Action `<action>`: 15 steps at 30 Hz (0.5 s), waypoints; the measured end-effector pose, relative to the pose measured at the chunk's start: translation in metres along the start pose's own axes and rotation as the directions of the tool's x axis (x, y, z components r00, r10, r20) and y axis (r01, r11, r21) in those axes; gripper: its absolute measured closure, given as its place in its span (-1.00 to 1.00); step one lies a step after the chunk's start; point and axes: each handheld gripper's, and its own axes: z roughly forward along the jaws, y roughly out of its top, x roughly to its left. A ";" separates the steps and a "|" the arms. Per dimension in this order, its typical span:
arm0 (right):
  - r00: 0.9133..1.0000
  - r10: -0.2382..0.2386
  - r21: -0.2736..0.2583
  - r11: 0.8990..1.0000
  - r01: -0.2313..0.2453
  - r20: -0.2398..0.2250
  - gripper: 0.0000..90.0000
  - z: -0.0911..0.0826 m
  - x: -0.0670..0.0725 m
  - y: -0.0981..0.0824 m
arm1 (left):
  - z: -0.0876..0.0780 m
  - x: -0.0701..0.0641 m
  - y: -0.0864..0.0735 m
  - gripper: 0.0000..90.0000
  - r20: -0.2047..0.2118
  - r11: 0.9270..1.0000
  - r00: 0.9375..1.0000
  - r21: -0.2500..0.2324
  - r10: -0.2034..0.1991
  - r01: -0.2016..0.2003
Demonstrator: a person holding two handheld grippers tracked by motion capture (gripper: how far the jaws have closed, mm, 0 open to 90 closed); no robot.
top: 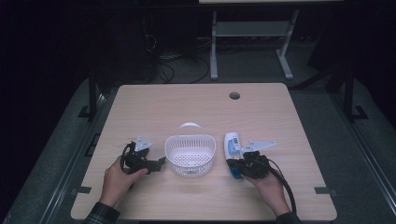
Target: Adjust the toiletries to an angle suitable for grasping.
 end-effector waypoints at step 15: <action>1.000 -0.017 0.073 0.997 0.017 0.000 0.99 0.012 0.004 -0.009 | 0.000 0.000 0.000 -0.71 0.000 1.000 1.000 0.000 0.001 -0.001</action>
